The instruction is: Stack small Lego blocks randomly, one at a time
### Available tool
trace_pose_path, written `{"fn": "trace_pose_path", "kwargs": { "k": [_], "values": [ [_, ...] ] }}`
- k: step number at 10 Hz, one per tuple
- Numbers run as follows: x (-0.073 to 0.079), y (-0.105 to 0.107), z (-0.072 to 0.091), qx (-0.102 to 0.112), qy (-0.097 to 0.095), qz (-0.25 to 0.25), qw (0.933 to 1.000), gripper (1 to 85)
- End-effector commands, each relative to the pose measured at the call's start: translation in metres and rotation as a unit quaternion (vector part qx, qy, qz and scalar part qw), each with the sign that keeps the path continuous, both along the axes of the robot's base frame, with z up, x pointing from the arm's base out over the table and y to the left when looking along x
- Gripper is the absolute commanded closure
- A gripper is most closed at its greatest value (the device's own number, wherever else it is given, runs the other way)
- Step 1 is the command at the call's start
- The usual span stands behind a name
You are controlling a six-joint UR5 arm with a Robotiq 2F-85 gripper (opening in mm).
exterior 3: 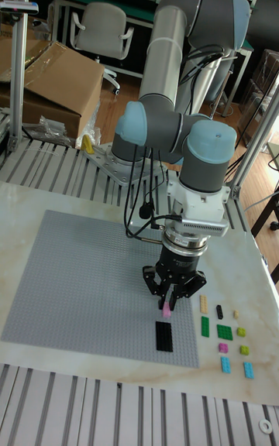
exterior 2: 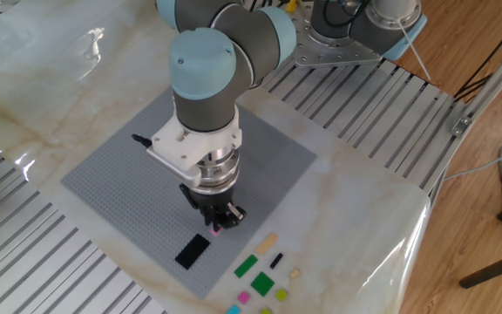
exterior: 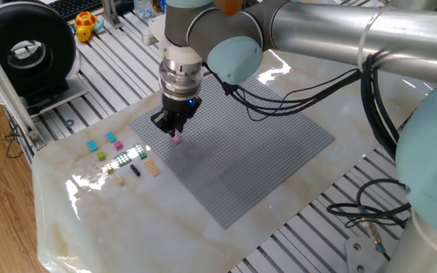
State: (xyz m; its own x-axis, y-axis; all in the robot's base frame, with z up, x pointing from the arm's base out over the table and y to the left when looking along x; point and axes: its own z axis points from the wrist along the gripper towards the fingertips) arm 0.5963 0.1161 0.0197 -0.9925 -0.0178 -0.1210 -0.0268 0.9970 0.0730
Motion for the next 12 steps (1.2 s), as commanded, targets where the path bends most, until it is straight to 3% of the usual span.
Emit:
{"fn": "trace_pose_path", "kwargs": {
  "k": [1,7,12],
  "values": [
    [-0.002,0.0,0.002,0.001,0.011,-0.02,0.9997,84.3],
    [0.002,0.006,-0.013,-0.003,-0.002,-0.023,0.9997,84.3],
    [0.001,0.005,-0.009,-0.002,-0.01,-0.012,0.9999,84.3]
  ]
}}
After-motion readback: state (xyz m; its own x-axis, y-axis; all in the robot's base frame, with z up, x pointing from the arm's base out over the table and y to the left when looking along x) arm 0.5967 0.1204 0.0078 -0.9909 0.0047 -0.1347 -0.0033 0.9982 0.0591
